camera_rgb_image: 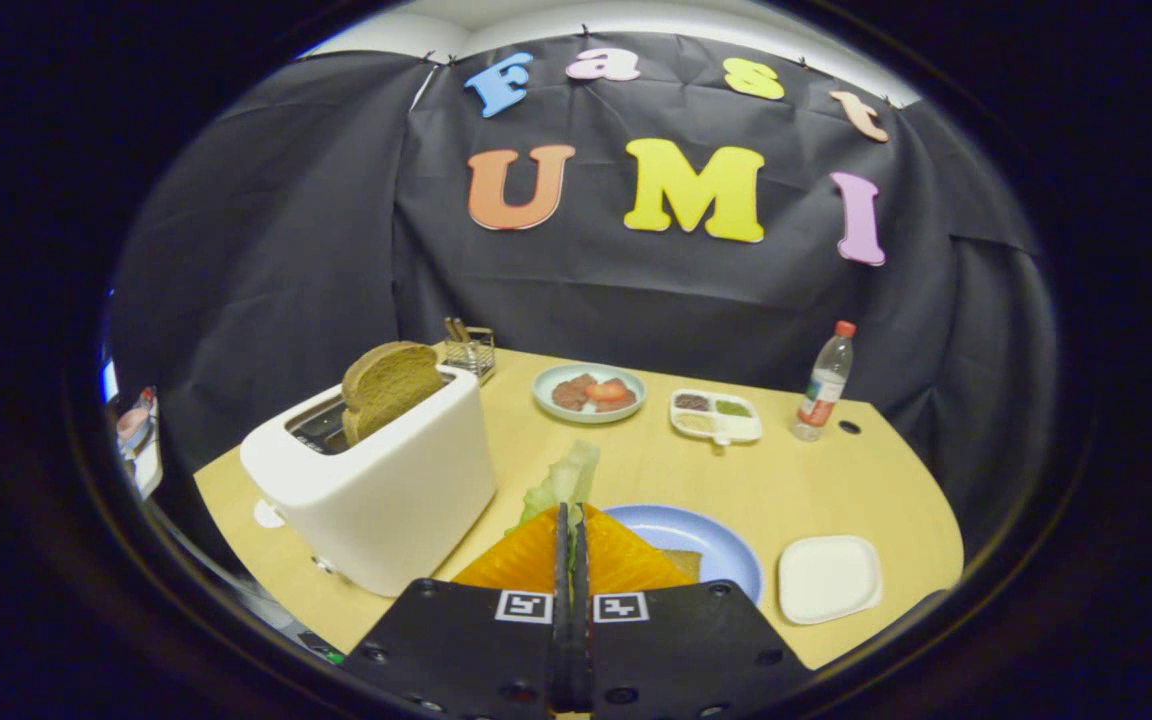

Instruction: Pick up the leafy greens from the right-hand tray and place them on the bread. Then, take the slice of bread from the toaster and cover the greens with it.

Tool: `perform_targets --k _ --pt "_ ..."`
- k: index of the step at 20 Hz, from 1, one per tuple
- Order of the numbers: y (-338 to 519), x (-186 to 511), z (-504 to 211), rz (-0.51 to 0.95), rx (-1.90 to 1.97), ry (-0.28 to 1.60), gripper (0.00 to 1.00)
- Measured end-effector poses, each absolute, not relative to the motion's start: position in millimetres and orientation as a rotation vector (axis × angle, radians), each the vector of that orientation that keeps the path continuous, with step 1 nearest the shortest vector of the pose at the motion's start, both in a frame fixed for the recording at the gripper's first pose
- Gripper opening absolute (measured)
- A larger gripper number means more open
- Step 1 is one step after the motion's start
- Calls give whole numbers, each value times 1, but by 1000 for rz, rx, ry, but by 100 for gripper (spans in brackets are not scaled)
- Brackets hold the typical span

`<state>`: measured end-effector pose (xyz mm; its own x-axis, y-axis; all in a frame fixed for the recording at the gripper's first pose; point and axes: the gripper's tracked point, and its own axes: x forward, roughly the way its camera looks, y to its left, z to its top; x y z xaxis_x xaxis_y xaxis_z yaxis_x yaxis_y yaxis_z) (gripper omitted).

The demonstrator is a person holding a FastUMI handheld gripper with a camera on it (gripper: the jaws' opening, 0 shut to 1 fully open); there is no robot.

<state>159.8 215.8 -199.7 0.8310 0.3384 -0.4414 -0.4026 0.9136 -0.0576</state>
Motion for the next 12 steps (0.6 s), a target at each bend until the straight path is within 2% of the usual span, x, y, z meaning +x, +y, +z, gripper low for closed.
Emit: perform_targets --k 12 --pt "143 222 -274 242 -137 566 0"
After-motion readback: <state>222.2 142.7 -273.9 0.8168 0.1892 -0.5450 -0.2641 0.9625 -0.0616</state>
